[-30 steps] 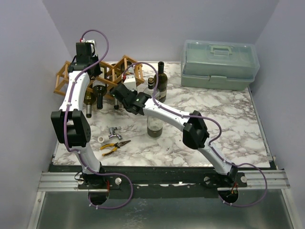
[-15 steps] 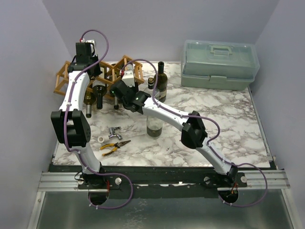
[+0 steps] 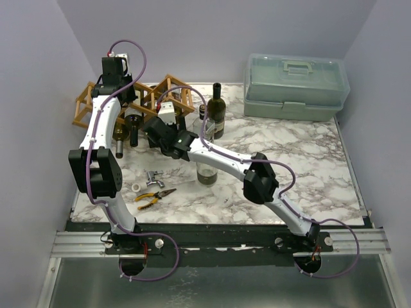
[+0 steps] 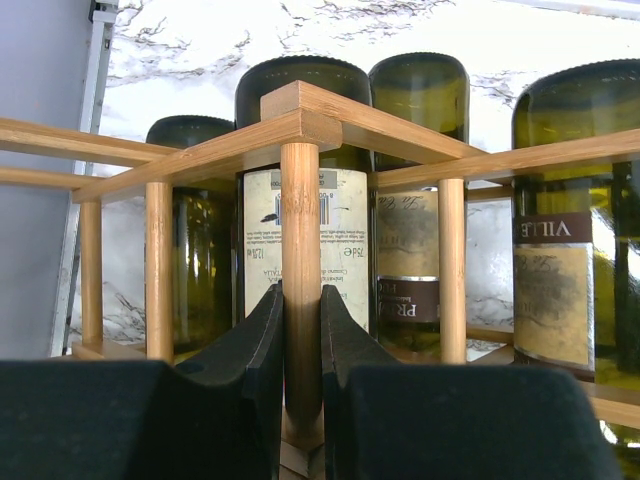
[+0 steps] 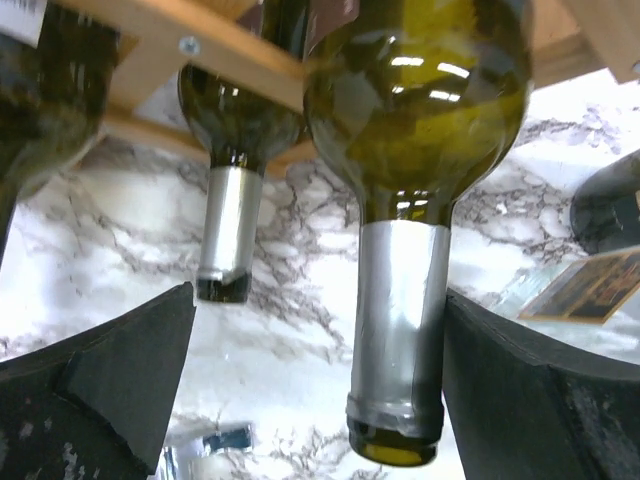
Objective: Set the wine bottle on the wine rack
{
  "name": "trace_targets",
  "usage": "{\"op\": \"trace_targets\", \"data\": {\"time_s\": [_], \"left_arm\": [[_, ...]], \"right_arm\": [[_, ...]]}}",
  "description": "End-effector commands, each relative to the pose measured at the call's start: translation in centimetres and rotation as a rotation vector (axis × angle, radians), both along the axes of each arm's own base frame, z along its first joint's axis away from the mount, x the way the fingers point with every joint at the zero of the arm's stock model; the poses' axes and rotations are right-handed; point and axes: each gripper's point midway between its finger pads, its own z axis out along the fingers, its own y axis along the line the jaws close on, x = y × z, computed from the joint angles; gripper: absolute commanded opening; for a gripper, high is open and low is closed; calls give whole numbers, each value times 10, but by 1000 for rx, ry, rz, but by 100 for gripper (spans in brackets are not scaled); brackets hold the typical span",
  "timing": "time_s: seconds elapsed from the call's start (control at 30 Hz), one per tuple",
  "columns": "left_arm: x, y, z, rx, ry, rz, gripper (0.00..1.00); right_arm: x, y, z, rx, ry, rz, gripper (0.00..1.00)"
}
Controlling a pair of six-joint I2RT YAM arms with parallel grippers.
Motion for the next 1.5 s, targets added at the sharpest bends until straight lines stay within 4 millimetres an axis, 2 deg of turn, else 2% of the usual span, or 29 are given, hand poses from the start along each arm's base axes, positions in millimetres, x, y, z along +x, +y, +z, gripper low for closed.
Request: {"op": "trace_targets", "data": {"time_s": [0.0, 0.17, 0.33, 0.43, 0.57, 0.63, 0.67, 0.77, 0.83, 0.87, 0.93, 1.0, 1.1, 1.3, 1.47], "left_arm": [[-13, 0, -26, -22, 94, -3, 0], [-12, 0, -28, -49, 101, 33, 0], [-12, -2, -30, -92, 105, 65, 0], [-13, -6, -31, -131, 107, 84, 0], [-15, -10, -35, -175, 114, 119, 0], [-16, -18, -37, -183, 122, 114, 0], [-17, -21, -39, -179, 127, 109, 0], [-19, -30, -39, -154, 130, 101, 0], [-19, -29, -39, -144, 127, 111, 0], [-19, -43, -39, -140, 130, 86, 0], [-20, -47, -42, -136, 137, 81, 0], [-20, -48, -44, -133, 145, 87, 0], [-20, -53, -43, -145, 153, 77, 0], [-28, -58, -39, -148, 156, 70, 36], [-40, -54, -22, -134, 123, 76, 61]], "right_arm": [[-31, 5, 40, 44, -7, 38, 100], [-57, 10, 73, 95, 6, 120, 100], [-102, 22, 117, 129, -5, 298, 100], [-122, 17, 144, 150, -23, 381, 100], [-136, -4, 176, 164, -69, 458, 100], [-142, -21, 186, 130, -103, 495, 99], [-144, -30, 184, 100, -112, 507, 98], [-150, -69, 194, 38, -168, 511, 98], [-158, -95, 204, 38, -189, 508, 98], [-163, -105, 208, 42, -195, 516, 98], [-169, -132, 210, 36, -210, 504, 99], [-170, -155, 202, 18, -234, 472, 100], [-172, -173, 193, 36, -268, 450, 100], [-161, -183, 171, 70, -321, 369, 100], [-161, -165, 157, 100, -357, 420, 99]]}}
